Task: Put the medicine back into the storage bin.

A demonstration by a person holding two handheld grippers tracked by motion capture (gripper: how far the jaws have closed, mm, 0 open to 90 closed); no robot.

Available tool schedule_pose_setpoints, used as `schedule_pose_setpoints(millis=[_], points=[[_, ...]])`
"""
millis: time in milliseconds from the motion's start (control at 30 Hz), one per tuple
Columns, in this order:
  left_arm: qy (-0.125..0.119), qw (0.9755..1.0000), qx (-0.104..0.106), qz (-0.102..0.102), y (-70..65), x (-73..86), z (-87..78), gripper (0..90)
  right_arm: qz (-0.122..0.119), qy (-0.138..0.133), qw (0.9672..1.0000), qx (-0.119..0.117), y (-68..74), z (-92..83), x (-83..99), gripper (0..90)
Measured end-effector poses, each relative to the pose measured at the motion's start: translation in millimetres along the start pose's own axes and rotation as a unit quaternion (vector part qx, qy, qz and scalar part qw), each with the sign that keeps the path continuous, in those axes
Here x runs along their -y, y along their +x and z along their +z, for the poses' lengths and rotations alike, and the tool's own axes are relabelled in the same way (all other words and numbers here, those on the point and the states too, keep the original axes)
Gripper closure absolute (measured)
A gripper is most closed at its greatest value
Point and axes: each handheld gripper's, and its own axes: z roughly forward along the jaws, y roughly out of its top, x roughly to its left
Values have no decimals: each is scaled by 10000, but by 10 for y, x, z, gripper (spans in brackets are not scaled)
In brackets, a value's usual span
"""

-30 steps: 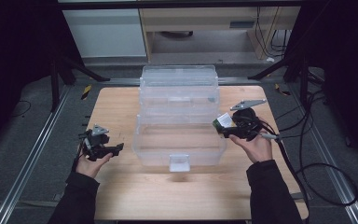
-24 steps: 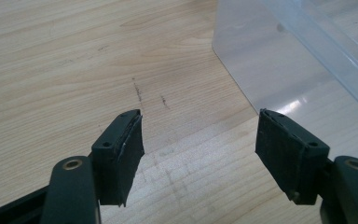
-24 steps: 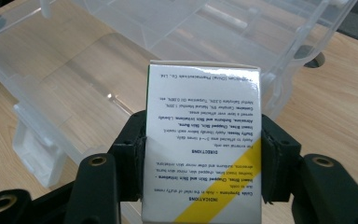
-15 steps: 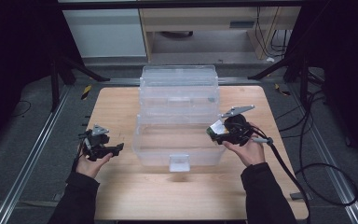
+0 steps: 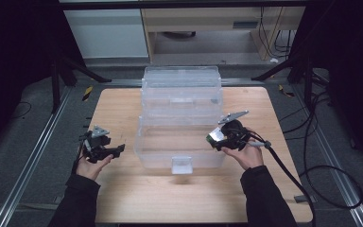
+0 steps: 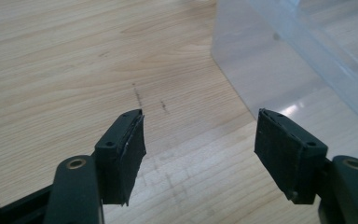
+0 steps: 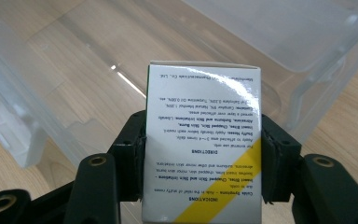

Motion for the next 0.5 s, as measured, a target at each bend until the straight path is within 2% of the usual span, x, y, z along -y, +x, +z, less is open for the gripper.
schedule_pose_setpoints(millis=[233, 500], points=[[-47, 9997, -138, 176, -24, -10, -12, 384, -6, 96, 9999, -80, 4, 59, 41, 450], [-19, 9998, -133, 146, -15, -18, -23, 381, -55, 334, 9994, -99, 16, 166, 69, 447]])
